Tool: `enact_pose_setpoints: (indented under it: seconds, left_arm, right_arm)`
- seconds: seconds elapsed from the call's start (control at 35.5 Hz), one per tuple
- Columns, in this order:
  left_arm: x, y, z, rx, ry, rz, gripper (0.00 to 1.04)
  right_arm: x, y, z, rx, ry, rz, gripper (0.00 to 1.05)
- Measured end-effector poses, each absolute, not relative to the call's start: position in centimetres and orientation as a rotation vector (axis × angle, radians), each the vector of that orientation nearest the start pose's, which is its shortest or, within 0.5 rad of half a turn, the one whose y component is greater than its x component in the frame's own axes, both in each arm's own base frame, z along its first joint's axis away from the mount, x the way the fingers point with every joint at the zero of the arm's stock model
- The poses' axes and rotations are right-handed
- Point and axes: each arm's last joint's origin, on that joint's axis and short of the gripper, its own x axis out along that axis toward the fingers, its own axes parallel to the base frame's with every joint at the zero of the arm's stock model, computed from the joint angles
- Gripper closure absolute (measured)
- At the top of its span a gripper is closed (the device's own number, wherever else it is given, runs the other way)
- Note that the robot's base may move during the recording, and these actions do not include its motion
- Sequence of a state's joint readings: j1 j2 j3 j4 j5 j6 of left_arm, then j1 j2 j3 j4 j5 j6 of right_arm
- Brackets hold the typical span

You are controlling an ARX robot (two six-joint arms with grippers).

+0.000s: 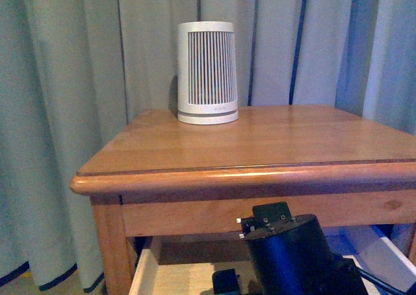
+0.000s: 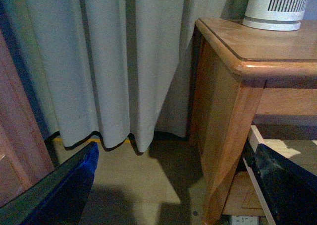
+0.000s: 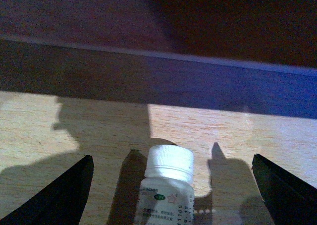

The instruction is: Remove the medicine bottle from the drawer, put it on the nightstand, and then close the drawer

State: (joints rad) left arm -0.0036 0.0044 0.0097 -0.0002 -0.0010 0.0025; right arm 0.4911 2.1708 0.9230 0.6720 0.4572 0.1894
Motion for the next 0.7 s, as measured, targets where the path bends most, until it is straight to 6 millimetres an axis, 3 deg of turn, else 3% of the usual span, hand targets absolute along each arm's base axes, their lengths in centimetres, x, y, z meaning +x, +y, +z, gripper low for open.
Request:
enact_pose_setpoints:
  seconds: [0.34, 0.59, 0.7]
  left_arm:
    - [9.7, 0.0, 16.6, 0.002, -0.005, -0.002, 0.07]
    - [9.7, 0.0, 16.6, 0.002, -0.005, -0.003, 0.07]
    - [9.7, 0.0, 16.6, 0.002, -0.005, -0.003, 0.07]
  right_arm:
    - [35.0, 17.4, 5.3, 0.031, 0.67, 0.024, 0.07]
    - [35.5, 17.3, 5.2, 0.026, 0.625, 0.021, 0.07]
    - [35.6, 17.2, 5.2, 0.022, 0.613, 0.022, 0.25]
